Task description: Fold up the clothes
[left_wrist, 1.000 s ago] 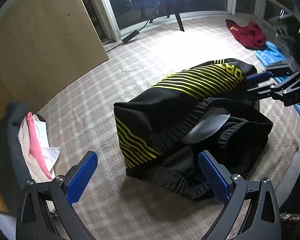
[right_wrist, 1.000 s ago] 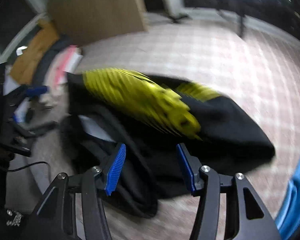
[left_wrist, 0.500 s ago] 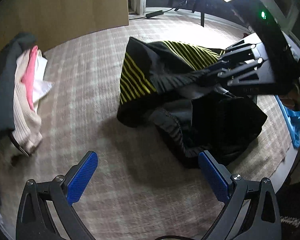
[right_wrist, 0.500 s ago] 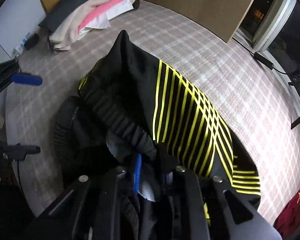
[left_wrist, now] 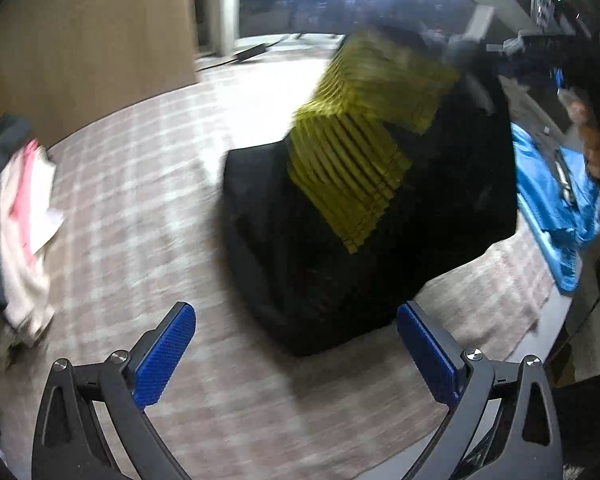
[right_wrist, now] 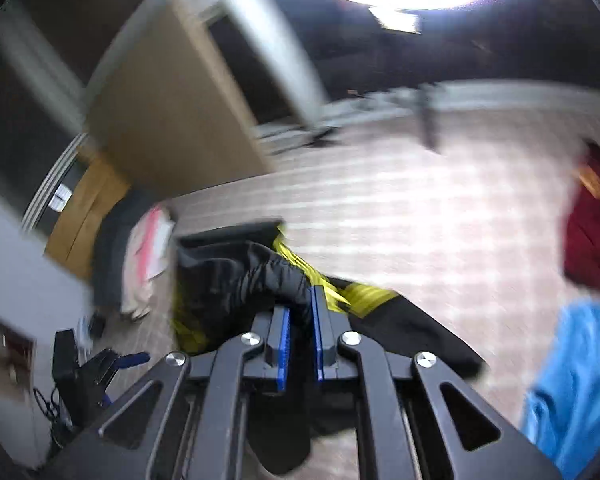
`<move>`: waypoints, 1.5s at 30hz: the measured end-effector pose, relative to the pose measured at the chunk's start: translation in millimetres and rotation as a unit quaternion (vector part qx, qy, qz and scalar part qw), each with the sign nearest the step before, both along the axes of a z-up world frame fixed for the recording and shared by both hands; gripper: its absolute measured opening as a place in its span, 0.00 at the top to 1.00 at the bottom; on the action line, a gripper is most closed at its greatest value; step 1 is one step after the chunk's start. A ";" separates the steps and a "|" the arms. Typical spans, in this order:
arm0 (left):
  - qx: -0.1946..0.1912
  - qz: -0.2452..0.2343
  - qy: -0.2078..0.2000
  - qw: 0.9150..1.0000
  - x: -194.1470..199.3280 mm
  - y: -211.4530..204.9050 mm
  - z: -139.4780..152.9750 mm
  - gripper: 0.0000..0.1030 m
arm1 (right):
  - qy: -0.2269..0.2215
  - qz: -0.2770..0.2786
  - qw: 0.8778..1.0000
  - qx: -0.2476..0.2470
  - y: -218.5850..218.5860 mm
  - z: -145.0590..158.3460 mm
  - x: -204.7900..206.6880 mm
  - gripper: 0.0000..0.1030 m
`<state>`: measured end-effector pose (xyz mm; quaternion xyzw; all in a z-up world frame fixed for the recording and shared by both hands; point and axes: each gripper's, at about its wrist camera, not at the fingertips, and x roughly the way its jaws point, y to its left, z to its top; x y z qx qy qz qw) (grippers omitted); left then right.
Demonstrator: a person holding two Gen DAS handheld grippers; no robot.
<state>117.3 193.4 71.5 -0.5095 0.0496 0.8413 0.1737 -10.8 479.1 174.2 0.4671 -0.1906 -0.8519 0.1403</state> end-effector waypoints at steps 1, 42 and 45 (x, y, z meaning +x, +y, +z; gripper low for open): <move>-0.003 -0.010 0.003 1.000 -0.3 10.0 0.3 0.02 | -0.009 -0.014 1.000 0.001 13.6 -6.3 8.3 0.91; -0.081 -0.151 0.023 0.985 -52.5 136.6 25.3 0.80 | -0.103 -0.053 0.993 0.015 57.4 -89.6 119.4 0.69; -0.043 -0.155 0.016 0.987 -67.2 114.7 33.9 0.80 | -0.119 -0.075 0.990 -0.028 38.2 -96.6 135.7 0.69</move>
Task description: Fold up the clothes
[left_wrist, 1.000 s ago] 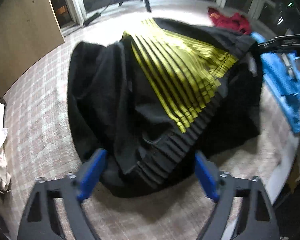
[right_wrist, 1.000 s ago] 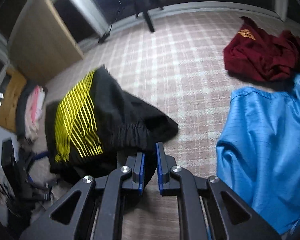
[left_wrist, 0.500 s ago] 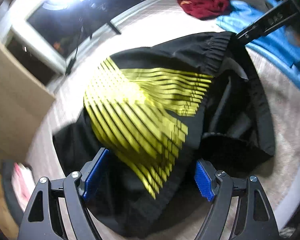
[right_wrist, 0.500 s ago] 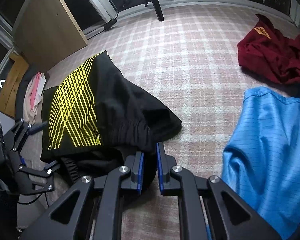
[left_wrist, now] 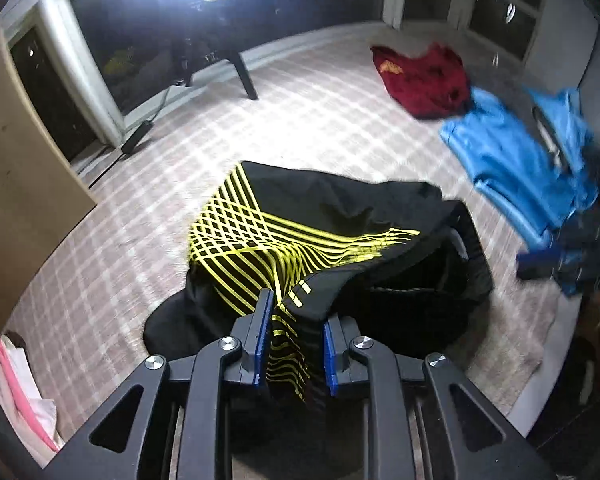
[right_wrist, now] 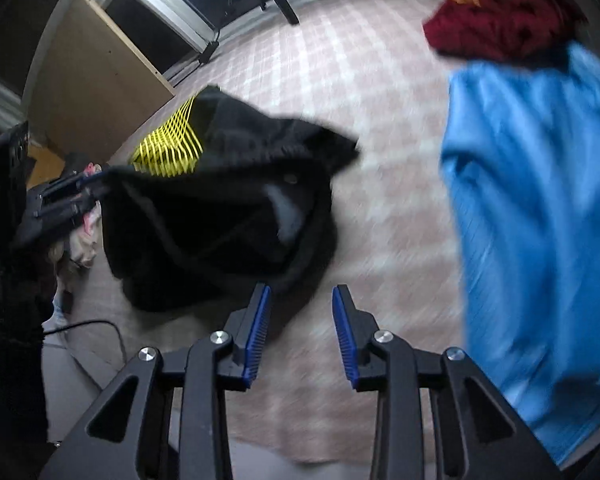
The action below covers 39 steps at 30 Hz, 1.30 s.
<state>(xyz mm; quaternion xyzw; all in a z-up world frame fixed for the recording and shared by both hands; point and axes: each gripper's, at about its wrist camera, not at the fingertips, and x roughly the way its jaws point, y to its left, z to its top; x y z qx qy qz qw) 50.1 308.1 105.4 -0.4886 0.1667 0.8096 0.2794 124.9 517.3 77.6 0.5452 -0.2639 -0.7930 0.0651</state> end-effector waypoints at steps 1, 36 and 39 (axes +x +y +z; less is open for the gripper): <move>0.008 -0.009 -0.004 1.000 -5.6 -3.6 -0.8 0.80 | -0.001 -0.012 1.000 -0.020 -6.7 -2.0 3.5 0.69; 0.034 -0.040 0.048 0.997 -23.7 -77.7 57.1 0.84 | 0.107 -0.159 0.968 0.163 -15.8 93.3 -10.4 0.94; 0.048 0.026 0.059 0.997 -16.1 -128.5 69.2 0.87 | 0.153 -0.118 0.962 0.193 -26.7 135.1 -30.6 0.94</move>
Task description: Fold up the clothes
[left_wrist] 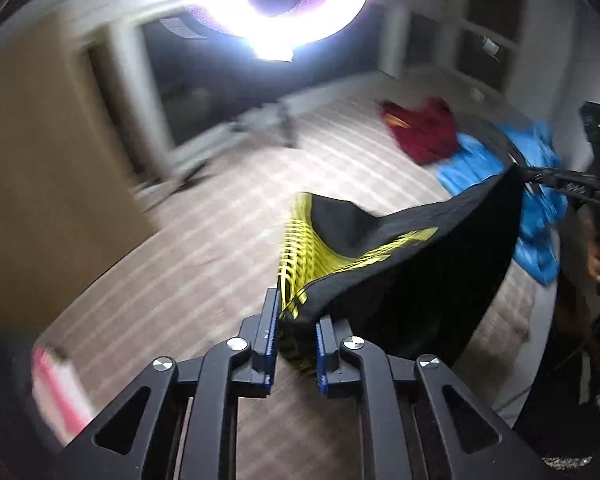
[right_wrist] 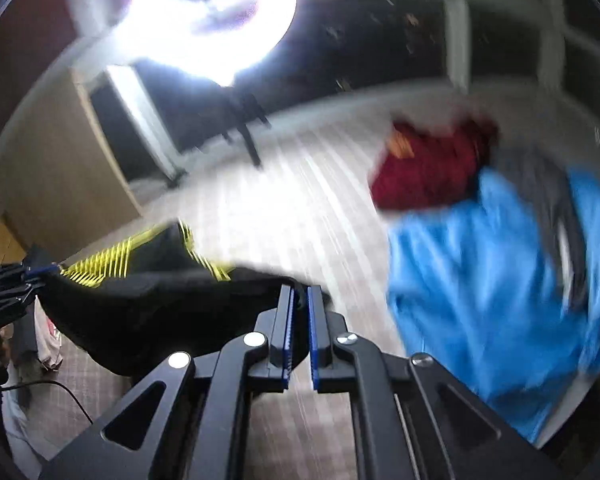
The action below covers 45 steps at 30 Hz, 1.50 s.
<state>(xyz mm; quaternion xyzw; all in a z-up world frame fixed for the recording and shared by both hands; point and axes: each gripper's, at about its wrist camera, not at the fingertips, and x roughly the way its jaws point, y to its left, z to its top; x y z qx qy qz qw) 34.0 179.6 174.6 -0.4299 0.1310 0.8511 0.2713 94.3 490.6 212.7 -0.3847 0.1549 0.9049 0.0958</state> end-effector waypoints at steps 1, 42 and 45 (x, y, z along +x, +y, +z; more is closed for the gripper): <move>0.008 0.020 0.001 1.000 5.5 -18.6 1.6 0.87 | 0.007 0.022 1.000 -0.002 -6.5 9.2 -7.7 0.94; -0.027 -0.040 -0.166 0.985 -46.5 71.9 -147.2 0.51 | -0.184 0.515 0.831 0.103 -174.3 -113.2 -190.0 0.68; -0.018 -0.039 -0.165 0.985 -45.7 72.4 -147.0 0.81 | -0.188 0.510 0.835 0.082 -168.7 -116.8 -198.0 0.93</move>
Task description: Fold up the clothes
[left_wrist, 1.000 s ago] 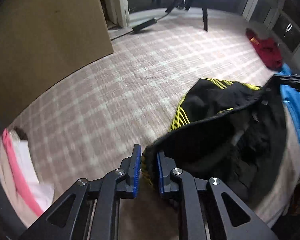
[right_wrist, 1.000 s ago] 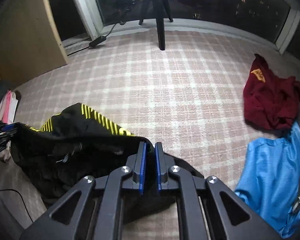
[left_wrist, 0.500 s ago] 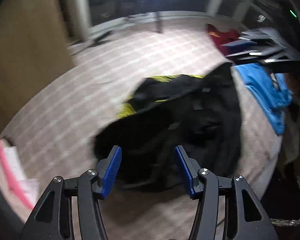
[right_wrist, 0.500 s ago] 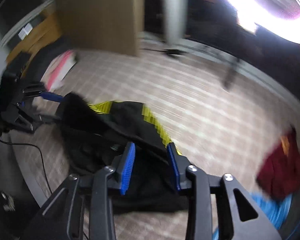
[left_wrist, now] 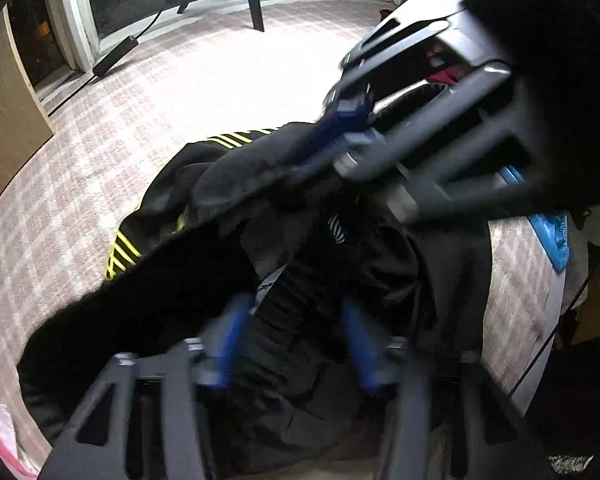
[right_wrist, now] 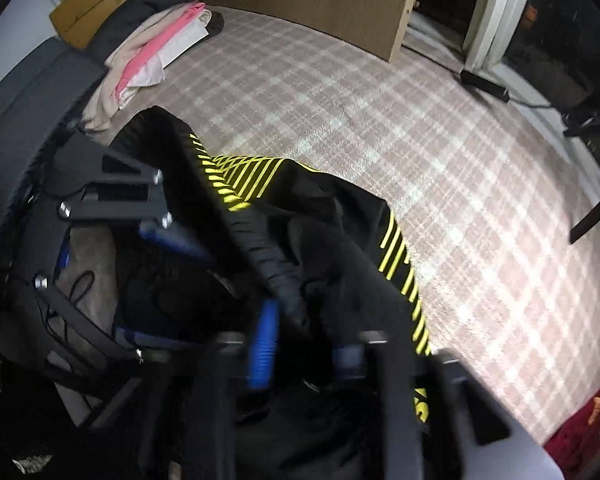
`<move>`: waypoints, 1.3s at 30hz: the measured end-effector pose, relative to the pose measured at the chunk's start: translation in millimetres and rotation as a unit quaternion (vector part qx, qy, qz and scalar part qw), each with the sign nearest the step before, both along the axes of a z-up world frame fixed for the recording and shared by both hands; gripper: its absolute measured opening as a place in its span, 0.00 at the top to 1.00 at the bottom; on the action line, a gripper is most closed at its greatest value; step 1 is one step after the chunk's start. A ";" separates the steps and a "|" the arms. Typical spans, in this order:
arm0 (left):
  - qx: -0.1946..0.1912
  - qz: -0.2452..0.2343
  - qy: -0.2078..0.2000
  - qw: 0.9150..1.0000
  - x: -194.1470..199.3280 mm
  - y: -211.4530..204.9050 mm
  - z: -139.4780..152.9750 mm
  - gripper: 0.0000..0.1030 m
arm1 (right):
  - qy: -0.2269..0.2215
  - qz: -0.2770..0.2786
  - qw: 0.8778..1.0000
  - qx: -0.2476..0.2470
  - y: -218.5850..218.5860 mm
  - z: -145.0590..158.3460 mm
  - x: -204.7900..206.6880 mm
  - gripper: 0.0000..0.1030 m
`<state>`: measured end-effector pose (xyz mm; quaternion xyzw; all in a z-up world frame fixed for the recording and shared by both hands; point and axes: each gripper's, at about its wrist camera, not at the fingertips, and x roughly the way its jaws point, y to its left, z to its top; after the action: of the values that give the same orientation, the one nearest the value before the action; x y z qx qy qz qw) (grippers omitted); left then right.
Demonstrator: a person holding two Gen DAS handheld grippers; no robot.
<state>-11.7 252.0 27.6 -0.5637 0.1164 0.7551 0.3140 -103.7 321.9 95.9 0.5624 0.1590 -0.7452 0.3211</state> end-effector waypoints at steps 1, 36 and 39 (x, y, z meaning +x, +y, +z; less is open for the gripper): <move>0.001 0.003 0.000 1.000 2.4 -1.8 2.1 0.82 | 0.008 -0.008 1.000 -0.005 3.1 3.8 -1.5 0.93; -0.051 -0.061 0.112 0.990 114.2 20.6 73.9 0.44 | 0.067 -0.463 0.882 -0.060 279.1 65.3 118.4 0.94; 0.001 0.016 0.014 1.000 102.2 2.8 66.0 0.44 | 0.075 -0.451 0.888 -0.054 275.8 64.0 114.3 0.94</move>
<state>90.5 254.8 93.6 -0.5546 0.1112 0.7677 0.3012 10.6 597.7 160.0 0.4975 -0.1282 -0.8573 -0.0328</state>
